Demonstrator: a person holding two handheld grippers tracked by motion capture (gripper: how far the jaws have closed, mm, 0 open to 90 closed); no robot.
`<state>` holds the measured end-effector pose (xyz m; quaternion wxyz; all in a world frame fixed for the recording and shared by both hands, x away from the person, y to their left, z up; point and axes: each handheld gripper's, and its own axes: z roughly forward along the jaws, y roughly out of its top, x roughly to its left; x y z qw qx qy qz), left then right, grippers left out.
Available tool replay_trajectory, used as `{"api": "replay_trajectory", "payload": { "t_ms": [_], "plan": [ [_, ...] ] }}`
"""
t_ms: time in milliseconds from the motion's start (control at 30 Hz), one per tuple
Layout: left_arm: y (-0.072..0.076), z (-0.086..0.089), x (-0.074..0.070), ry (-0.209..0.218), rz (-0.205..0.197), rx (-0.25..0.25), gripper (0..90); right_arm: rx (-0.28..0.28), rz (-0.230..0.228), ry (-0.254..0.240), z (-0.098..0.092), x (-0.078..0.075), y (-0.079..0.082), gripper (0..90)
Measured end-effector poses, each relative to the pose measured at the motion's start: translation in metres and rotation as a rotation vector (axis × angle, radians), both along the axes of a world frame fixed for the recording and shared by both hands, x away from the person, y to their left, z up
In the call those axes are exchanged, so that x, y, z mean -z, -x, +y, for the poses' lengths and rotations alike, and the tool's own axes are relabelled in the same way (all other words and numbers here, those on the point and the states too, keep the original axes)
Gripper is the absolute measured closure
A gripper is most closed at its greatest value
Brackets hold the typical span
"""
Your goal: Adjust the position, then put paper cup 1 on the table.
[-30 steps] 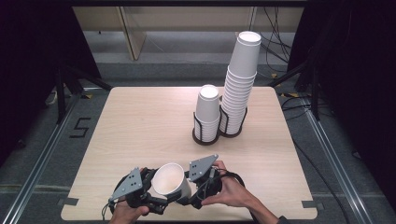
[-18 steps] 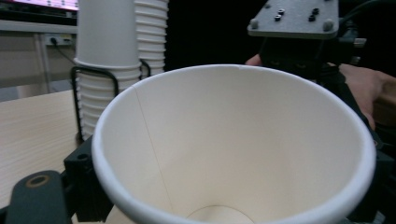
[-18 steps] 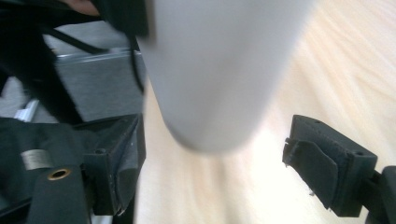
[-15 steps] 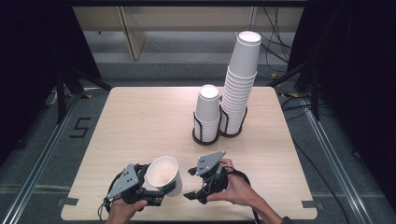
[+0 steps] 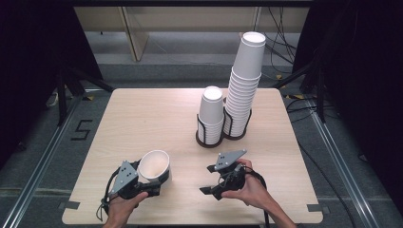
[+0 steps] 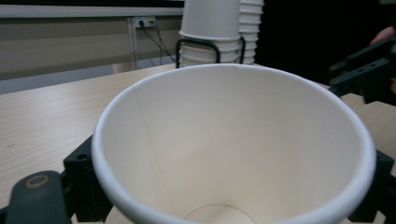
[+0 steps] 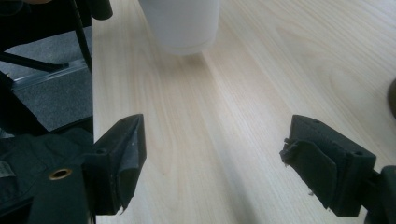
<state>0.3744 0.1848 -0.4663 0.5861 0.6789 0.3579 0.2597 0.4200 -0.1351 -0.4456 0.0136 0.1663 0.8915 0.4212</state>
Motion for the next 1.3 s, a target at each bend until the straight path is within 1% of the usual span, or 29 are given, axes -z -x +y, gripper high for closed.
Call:
{"api": "replay_trajectory", "payload": {
  "t_ms": [33, 67, 100, 167, 200, 333, 400, 433, 467, 500, 533, 567, 600, 633, 667, 800, 833, 867, 900, 933, 967, 1033, 1100, 1133, 1167, 1200, 1233, 1267, 1300],
  "plan": [
    [-0.001, 0.001, 0.001, 0.002, -0.002, -0.005, 12.5, 0.012, -0.005, 0.001, -0.001, 0.0, 0.0, 20.8],
    [-0.001, 0.002, 0.0, -0.013, 0.009, -0.021, 12.5, 0.014, 0.001, 0.004, -0.002, 0.001, 0.0, 20.8],
    [-0.003, 0.003, 0.001, -0.014, 0.008, -0.025, 12.5, 0.023, 0.016, 0.003, -0.003, 0.001, 0.001, 20.8],
    [-0.005, 0.004, 0.001, -0.02, 0.008, -0.043, 12.5, 0.02, -0.002, 0.006, -0.005, 0.002, 0.0, 20.8],
    [-0.006, 0.005, 0.001, -0.02, 0.011, -0.048, 12.5, 0.022, 0.003, 0.012, -0.006, 0.003, 0.001, 20.8],
    [-0.01, 0.008, 0.0, -0.021, 0.009, -0.072, 12.5, 0.032, 0.007, 0.004, -0.009, 0.005, 0.001, 20.6],
    [-0.014, 0.009, 0.001, -0.01, -0.002, -0.079, 12.4, 0.032, 0.01, 0.009, -0.011, 0.004, 0.001, 20.6],
    [-0.015, 0.011, 0.0, -0.02, 0.008, -0.09, 12.4, 0.034, 0.01, 0.005, -0.011, 0.004, 0.001, 20.6],
    [-0.018, 0.012, -0.001, -0.018, 0.007, -0.097, 12.4, 0.036, 0.008, 0.006, -0.012, 0.004, 0.001, 20.6],
    [-0.02, 0.013, -0.001, -0.017, 0.007, -0.105, 12.4, 0.043, 0.025, 0.0, -0.013, 0.004, 0.001, 20.6],
    [-0.023, 0.014, -0.001, -0.013, 0.005, -0.108, 12.4, 0.045, 0.02, 0.004, -0.014, 0.004, 0.001, 20.6],
    [-0.026, 0.016, -0.001, -0.015, 0.007, -0.117, 12.4, 0.06, 0.031, 0.009, -0.015, 0.004, 0.001, 20.6],
    [-0.029, 0.017, -0.001, -0.015, 0.003, -0.121, 12.4, 0.057, 0.023, 0.004, -0.015, 0.004, 0.0, 20.6],
    [-0.031, 0.018, -0.001, -0.021, 0.006, -0.128, 12.4, 0.07, 0.027, 0.008, -0.016, 0.004, 0.0, 20.5],
    [-0.035, 0.019, 0.0, -0.023, 0.006, -0.135, 12.4, 0.06, 0.021, 0.007, -0.017, 0.004, -0.001, 20.6],
    [-0.048, 0.023, 0.002, -0.033, 0.015, -0.161, 12.4, 0.072, 0.008, 0.006, -0.019, 0.005, -0.002, 20.6],
    [-0.051, 0.024, 0.002, -0.032, 0.017, -0.169, 12.4, 0.082, 0.021, 0.012, -0.02, 0.005, -0.002, 20.8],
    [-0.055, 0.025, 0.003, -0.033, 0.018, -0.173, 12.4, 0.091, 0.022, 0.015, -0.021, 0.005, -0.001, 20.8],
    [-0.058, 0.027, 0.003, -0.038, 0.021, -0.179, 12.4, 0.087, 0.012, 0.015, -0.021, 0.005, -0.002, 20.8],
    [-0.06, 0.028, 0.004, -0.038, 0.023, -0.187, 12.3, 0.096, 0.028, 0.019, -0.022, 0.005, -0.002, 20.8],
    [-0.063, 0.029, 0.005, -0.04, 0.023, -0.193, 12.3, 0.092, 0.026, 0.014, -0.023, 0.006, -0.002, 20.8],
    [-0.068, 0.031, 0.008, -0.045, 0.024, -0.196, 12.4, 0.102, 0.018, 0.011, -0.024, 0.006, -0.002, 20.8],
    [-0.072, 0.032, 0.01, -0.048, 0.035, -0.205, 12.3, 0.111, 0.029, 0.012, -0.026, 0.006, -0.003, 20.8],
    [-0.074, 0.033, 0.011, -0.051, 0.038, -0.208, 12.4, 0.112, 0.026, 0.008, -0.027, 0.006, -0.003, 20.8],
    [-0.077, 0.033, 0.011, -0.052, 0.038, -0.21, 12.4, 0.113, 0.021, 0.006, -0.027, 0.006, -0.003, 20.8],
    [-0.079, 0.034, 0.011, -0.05, 0.038, -0.214, 12.4, 0.128, 0.025, 0.002, -0.028, 0.006, -0.002, 20.9],
    [-0.08, 0.034, 0.011, -0.047, 0.04, -0.214, 12.3, 0.121, 0.018, -0.002, -0.029, 0.006, -0.003, 20.9],
    [-0.083, 0.035, 0.011, -0.042, 0.039, -0.218, 12.3, 0.119, 0.022, 0.002, -0.029, 0.006, -0.003, 20.9],
    [-0.085, 0.035, 0.011, -0.041, 0.029, -0.22, 12.3, 0.124, 0.024, 0.004, -0.03, 0.006, -0.003, 20.9]
  ]
}}
